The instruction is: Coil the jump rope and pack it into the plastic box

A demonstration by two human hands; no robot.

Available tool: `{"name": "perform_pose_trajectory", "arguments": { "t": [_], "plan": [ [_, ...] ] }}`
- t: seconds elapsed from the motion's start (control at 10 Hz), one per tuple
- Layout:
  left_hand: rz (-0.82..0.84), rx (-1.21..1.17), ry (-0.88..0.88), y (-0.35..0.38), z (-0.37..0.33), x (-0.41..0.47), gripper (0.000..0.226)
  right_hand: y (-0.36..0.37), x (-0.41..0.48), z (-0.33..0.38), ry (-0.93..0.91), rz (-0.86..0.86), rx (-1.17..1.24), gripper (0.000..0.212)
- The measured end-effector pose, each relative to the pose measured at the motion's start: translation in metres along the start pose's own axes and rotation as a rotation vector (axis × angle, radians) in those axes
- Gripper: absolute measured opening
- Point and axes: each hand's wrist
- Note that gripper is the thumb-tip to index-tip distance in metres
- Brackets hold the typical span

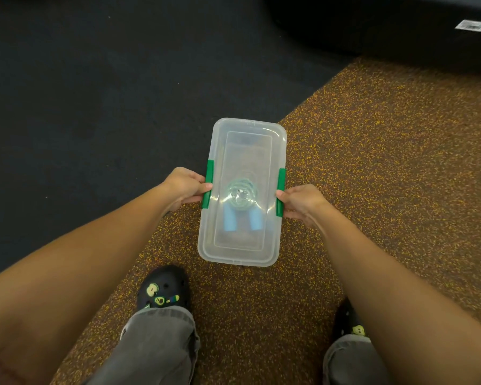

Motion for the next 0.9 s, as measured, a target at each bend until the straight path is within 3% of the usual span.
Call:
{"name": "perform_pose_trajectory", "arguments": {
  "t": [0.3,0.4,0.5,0.6,0.7,0.8,0.9],
  "plan": [
    [-0.001,0.125,0.079,0.000,0.000,-0.001,0.032,0.003,-0.001,0.001,-0.004,-0.033,-0.049,0.037],
    [0.092,0.229,0.089,-0.007,-0.003,0.002,0.038,-0.001,0.000,-0.005,-0.018,0.014,-0.003,0.035],
    [0.104,0.290,0.161,-0.005,-0.007,0.002,0.060,-0.004,0.001,-0.015,-0.043,0.078,0.066,0.035],
    [-0.139,0.378,0.438,0.006,-0.013,0.000,0.063,-0.003,0.007,-0.016,-0.128,-0.027,0.097,0.028],
    [-0.364,0.504,0.766,0.021,-0.024,-0.005,0.053,0.000,0.015,-0.003,-0.281,-0.246,0.032,0.031],
    [-0.426,0.595,0.989,0.041,-0.039,-0.006,0.047,0.003,0.021,0.015,-0.465,-0.385,-0.047,0.037],
    [-0.400,0.723,1.022,0.062,-0.046,-0.004,0.047,0.004,0.021,0.029,-0.557,-0.434,-0.134,0.042]
  ]
}}
Point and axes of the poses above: each hand's wrist, its own x-axis towards the middle knuckle, its own y-axis out of the palm, z = x × y, and after that the axes turned 12 degrees about -z, right-handed
